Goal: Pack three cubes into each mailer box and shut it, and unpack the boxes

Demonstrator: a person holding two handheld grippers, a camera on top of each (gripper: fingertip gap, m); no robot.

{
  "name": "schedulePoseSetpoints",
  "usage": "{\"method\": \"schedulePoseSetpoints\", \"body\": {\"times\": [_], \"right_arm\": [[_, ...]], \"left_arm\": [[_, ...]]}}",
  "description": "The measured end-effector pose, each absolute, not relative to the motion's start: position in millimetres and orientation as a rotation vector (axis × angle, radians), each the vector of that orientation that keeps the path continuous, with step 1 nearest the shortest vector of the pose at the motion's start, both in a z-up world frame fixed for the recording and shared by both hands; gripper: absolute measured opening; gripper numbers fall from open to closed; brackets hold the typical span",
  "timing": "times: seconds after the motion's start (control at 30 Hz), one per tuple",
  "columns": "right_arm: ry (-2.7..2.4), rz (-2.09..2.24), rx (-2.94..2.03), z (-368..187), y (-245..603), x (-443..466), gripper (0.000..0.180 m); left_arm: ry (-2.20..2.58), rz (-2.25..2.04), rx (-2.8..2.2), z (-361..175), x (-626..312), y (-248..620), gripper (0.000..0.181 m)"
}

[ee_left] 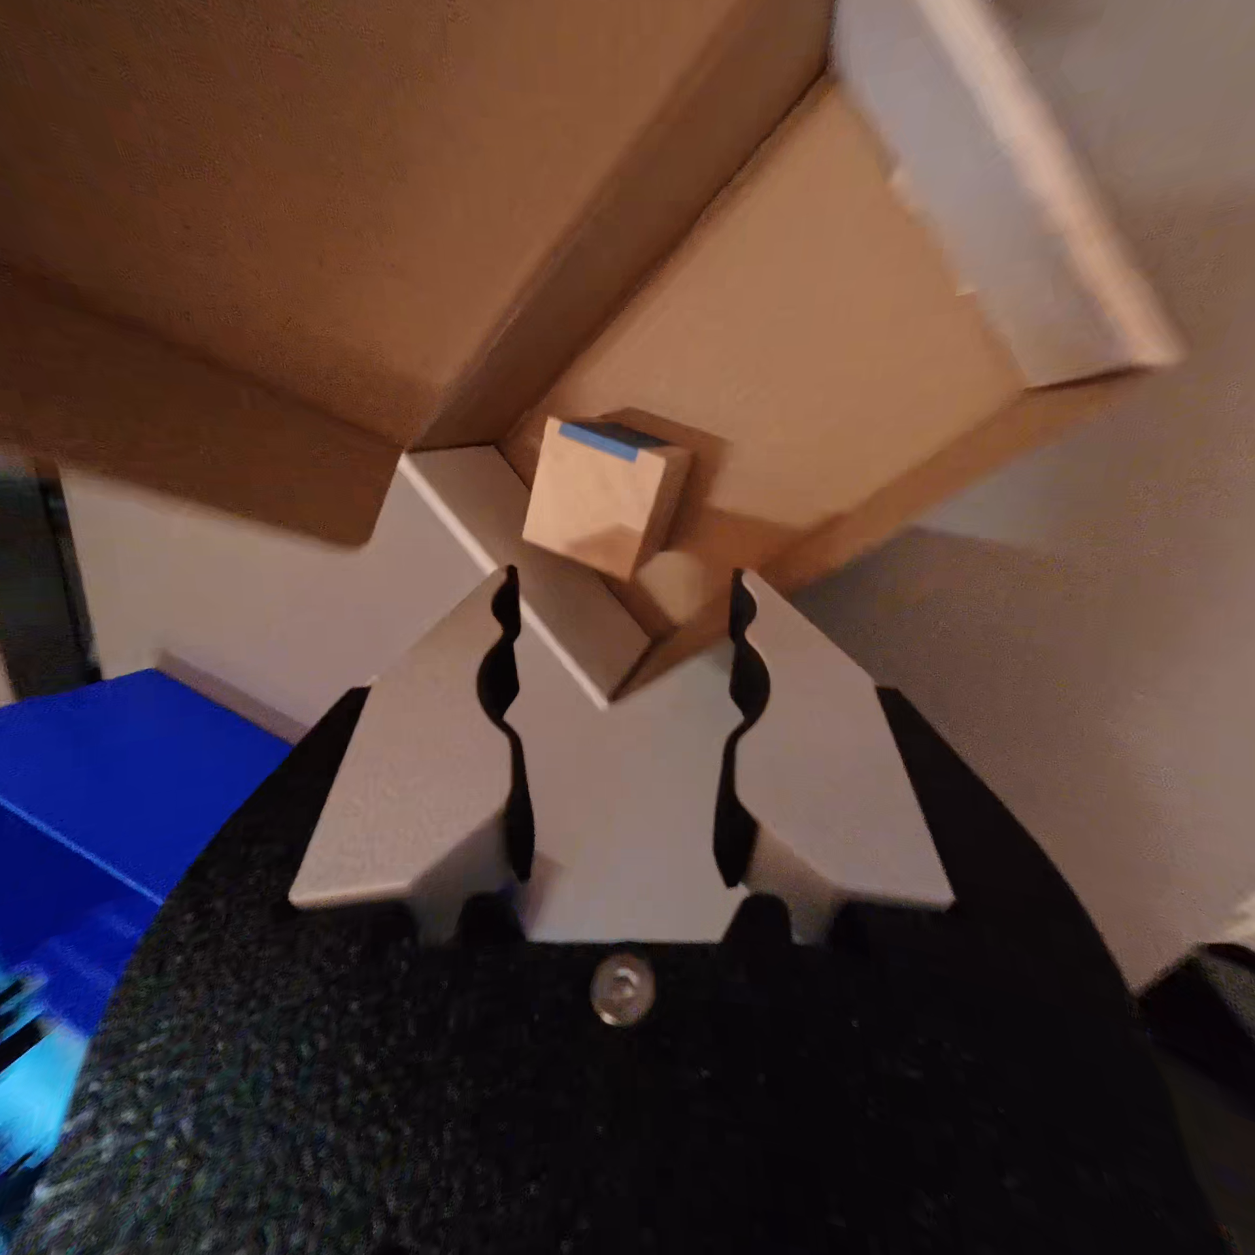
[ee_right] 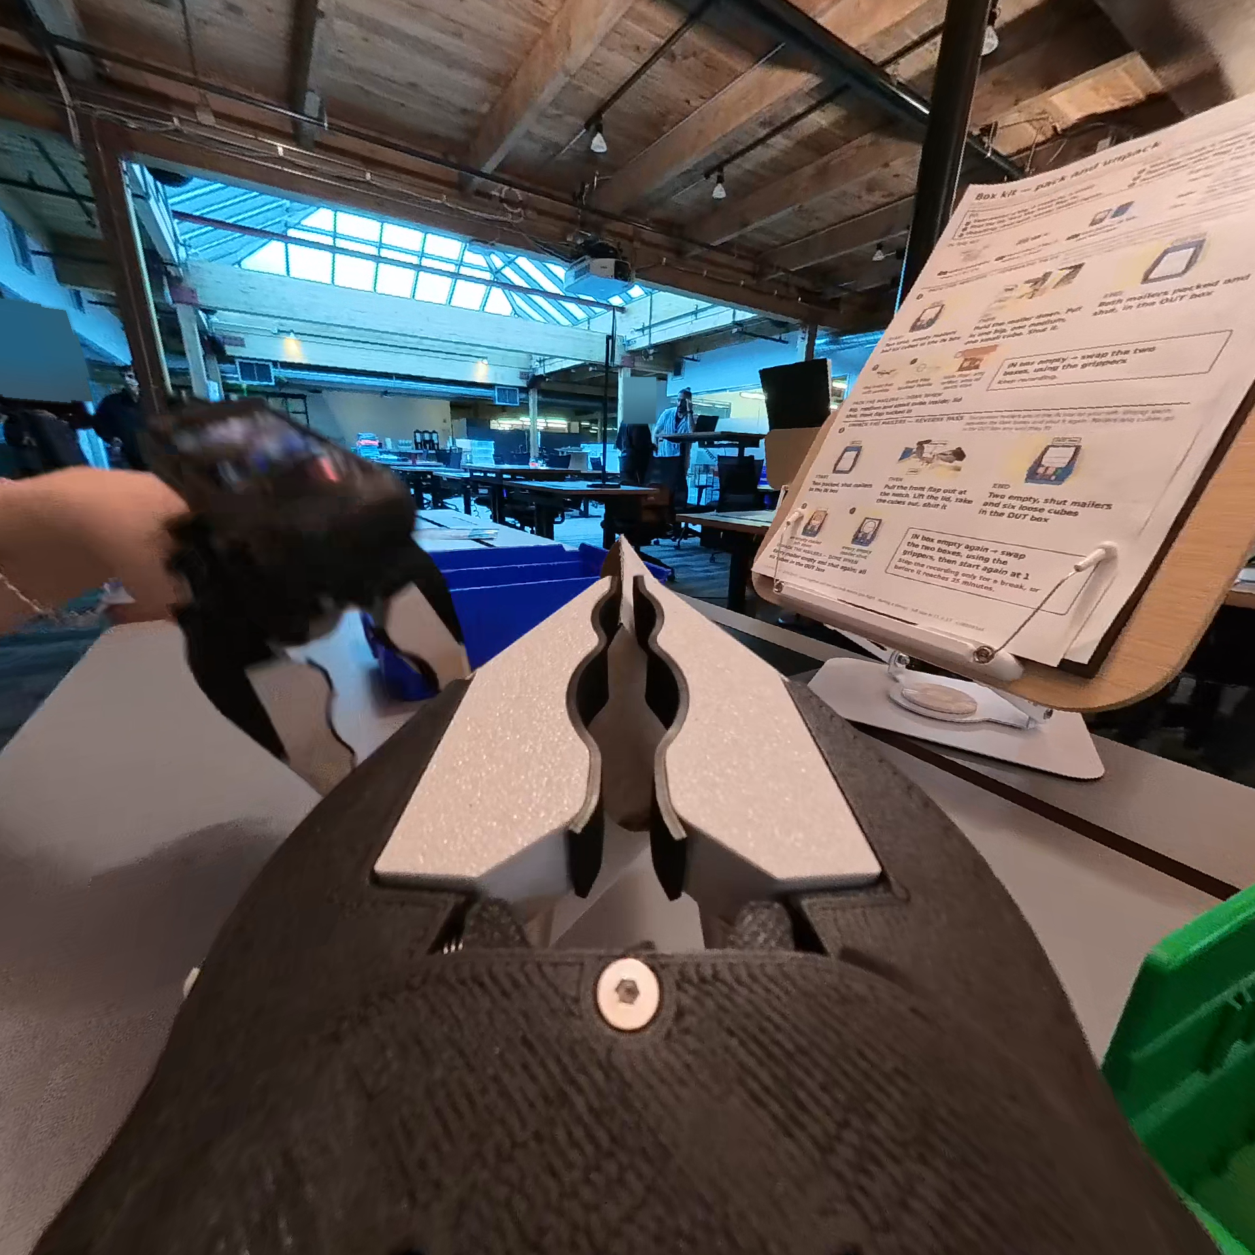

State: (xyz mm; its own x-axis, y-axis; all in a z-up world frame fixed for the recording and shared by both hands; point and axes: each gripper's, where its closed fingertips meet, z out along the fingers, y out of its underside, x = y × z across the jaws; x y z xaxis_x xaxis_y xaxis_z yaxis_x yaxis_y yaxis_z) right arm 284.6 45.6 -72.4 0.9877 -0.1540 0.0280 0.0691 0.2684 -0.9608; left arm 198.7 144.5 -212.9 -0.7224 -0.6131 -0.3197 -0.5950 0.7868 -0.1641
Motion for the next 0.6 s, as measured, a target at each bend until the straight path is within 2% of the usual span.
{"method": "schedulePoseSetpoints", "body": {"times": [0.13,0.23,0.33,0.4,0.47,0.53,0.6], "right_arm": [[0.077,-0.157,-1.299,-73.0,46.1,286.2,0.002],[0.085,-0.137,-1.295,-72.1,47.6,286.4,0.002],[0.084,-0.139,-1.292,-72.2,47.4,285.9,0.002],[0.088,-0.134,-1.288,-72.7,46.7,285.9,0.002],[0.094,-0.129,-1.285,-73.4,45.6,287.1,0.002],[0.098,-0.129,-1.284,-75.6,46.3,290.2,0.002],[0.113,-0.113,-1.278,-77.4,46.9,293.0,0.002]], "left_arm": [[2.437,-0.477,-1.103,-137.4,173.7,186.2,0.05],[2.284,-0.277,-1.35,-121.2,156.1,300.5,0.046],[2.195,-0.107,-1.551,-143.2,151.2,402.7,0.042],[2.193,-0.088,-1.677,-169.6,151.4,438.5,0.056],[2.285,-0.038,-1.696,-196.3,146.2,456.1,0.061],[2.366,0.103,-1.682,-216.8,136.4,471.1,0.078],[2.391,0.179,-1.667,-233.3,136.2,477.5,0.08]]}}
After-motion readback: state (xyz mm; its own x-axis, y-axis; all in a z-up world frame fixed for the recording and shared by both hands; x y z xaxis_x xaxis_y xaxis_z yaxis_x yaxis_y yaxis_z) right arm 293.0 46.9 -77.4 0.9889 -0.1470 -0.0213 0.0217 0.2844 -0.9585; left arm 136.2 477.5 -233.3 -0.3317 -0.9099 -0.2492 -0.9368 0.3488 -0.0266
